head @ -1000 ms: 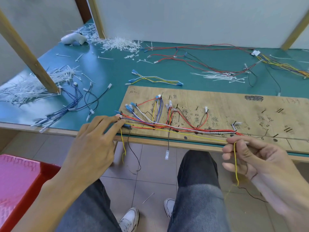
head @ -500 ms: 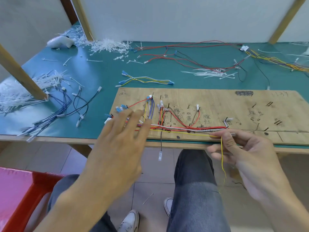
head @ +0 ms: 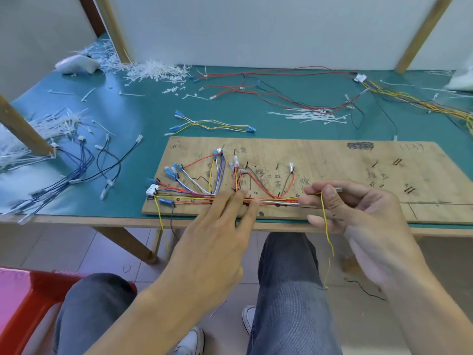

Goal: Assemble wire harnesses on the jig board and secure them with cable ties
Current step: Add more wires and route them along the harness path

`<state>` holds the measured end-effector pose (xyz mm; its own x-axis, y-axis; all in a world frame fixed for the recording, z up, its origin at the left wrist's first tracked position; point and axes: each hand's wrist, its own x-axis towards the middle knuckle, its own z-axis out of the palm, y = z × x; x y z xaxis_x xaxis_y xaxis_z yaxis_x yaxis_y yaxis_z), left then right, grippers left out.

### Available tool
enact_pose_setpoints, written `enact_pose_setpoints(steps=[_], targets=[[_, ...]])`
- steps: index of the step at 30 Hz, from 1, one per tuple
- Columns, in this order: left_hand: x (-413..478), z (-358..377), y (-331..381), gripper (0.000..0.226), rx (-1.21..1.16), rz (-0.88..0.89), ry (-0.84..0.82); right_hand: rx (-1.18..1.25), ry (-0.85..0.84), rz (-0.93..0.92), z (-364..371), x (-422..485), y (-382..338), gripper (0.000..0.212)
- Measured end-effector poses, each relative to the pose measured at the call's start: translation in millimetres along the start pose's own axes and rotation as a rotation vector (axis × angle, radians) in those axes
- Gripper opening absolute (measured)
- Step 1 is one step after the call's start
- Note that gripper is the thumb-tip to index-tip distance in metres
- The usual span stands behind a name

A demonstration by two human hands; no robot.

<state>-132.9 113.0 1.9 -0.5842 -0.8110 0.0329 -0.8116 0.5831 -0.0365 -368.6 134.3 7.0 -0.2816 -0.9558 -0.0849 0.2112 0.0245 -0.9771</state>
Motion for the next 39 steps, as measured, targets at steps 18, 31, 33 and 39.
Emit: enact_pose_setpoints(steps=[18,31,33,39], targets=[[7,-6,5,0.077,0.085,-0.018,-0.019,-0.195,-0.085,-0.010,-9,26,-8,0.017],[29,-15,25,0.072,0.209,0.157,-0.037,-0.761,0.045,-0.268,14,68,-3,0.014],[32,-16,26,0.077,0.154,0.121,-0.072,-0.892,0.027,-0.329,22,77,-5,0.010],[27,-17,27,0.087,0.089,0.099,-0.076,-1.014,-0.059,-0.312,34,94,0,0.008]])
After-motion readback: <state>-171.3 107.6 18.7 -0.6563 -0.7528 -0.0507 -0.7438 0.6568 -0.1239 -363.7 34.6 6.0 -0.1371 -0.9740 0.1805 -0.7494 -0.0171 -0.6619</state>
